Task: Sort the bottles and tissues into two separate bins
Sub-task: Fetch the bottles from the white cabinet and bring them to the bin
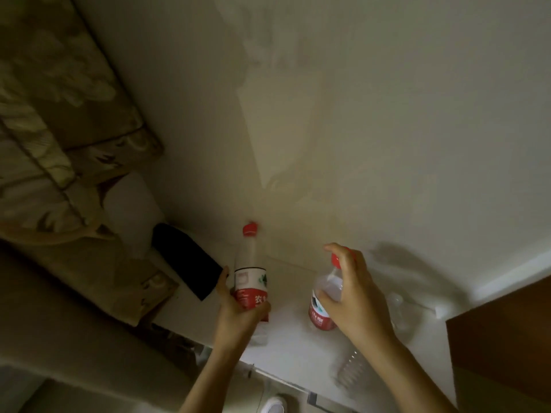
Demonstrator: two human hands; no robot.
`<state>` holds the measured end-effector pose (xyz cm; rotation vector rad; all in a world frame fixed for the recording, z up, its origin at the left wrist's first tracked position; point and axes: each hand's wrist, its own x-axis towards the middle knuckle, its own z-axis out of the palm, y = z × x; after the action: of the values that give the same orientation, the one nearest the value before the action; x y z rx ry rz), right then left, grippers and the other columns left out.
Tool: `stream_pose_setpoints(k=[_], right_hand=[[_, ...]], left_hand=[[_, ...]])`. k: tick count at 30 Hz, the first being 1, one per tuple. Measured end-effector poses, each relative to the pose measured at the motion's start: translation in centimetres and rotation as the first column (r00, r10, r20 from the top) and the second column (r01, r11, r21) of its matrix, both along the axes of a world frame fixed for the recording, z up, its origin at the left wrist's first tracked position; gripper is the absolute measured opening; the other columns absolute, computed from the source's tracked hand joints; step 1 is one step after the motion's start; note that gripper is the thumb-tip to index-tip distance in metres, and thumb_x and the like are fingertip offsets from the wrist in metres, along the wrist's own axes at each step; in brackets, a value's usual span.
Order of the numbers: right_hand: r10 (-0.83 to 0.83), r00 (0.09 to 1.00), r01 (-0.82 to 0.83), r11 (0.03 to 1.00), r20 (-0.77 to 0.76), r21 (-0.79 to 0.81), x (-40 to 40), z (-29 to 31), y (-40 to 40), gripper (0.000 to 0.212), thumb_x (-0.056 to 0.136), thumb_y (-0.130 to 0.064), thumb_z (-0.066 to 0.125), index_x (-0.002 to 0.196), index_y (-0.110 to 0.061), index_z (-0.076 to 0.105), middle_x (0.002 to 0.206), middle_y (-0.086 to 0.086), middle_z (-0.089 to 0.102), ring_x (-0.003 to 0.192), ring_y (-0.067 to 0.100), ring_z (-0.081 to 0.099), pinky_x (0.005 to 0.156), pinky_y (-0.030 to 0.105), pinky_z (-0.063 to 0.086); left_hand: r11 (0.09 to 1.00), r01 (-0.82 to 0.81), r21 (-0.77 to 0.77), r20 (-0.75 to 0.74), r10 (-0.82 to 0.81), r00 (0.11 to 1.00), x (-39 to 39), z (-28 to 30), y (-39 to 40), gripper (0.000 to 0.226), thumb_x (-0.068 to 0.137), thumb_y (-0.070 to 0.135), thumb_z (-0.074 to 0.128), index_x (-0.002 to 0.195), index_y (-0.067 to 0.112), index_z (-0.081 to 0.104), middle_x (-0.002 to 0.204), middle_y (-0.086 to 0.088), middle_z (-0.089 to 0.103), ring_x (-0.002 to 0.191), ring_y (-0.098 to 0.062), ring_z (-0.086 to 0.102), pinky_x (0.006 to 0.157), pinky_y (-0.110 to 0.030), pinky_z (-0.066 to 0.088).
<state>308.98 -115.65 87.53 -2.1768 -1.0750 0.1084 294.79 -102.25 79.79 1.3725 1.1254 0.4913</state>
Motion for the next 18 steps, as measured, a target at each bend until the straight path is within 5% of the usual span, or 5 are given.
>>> stream_pose_setpoints(k=[7,14,18], right_hand=[[0.232,0.97,-0.231,0.973,-0.075,0.025,-1.6,3.4,-0.8,0.072,0.077,-0.029,0.075,0.132,-0.044,0.031,0.128,-0.022,0.038,0.107,-0.002,0.045,0.063,0.001,0.034],[0.432,0.899,-0.428,0.902,-0.073,0.06,-5.9,5.4,-3.2,0.059,0.083,-0.038,0.067,0.132,-0.044,0.035,0.121,-0.024,0.041,0.101,-0.008,0.043,0.059,-0.001,0.036],[0.575,0.815,-0.569,0.817,-0.068,0.09,-10.1,6.2,-3.8,0.046,0.087,-0.042,0.059,0.128,-0.044,0.04,0.112,-0.023,0.048,0.09,-0.02,0.046,0.058,0.0,0.038]], left_hand=[[0.995,-0.009,0.1,0.178,-0.009,0.984,-2.7,4.5,-4.6,0.097,0.07,0.016,0.083,0.138,0.044,0.02,0.112,0.016,0.048,0.088,-0.012,0.067,0.065,-0.023,0.056],[0.962,-0.185,0.2,0.249,0.133,0.959,-8.1,6.9,-10.9,0.097,0.059,0.056,0.081,0.138,0.051,0.024,0.115,0.021,0.055,0.095,-0.002,0.067,0.075,-0.027,0.058],[0.931,-0.307,0.197,0.276,0.248,0.929,-12.4,7.8,-13.8,0.068,0.062,0.061,0.074,0.121,0.059,0.041,0.112,0.02,0.061,0.098,-0.008,0.067,0.079,-0.036,0.059]])
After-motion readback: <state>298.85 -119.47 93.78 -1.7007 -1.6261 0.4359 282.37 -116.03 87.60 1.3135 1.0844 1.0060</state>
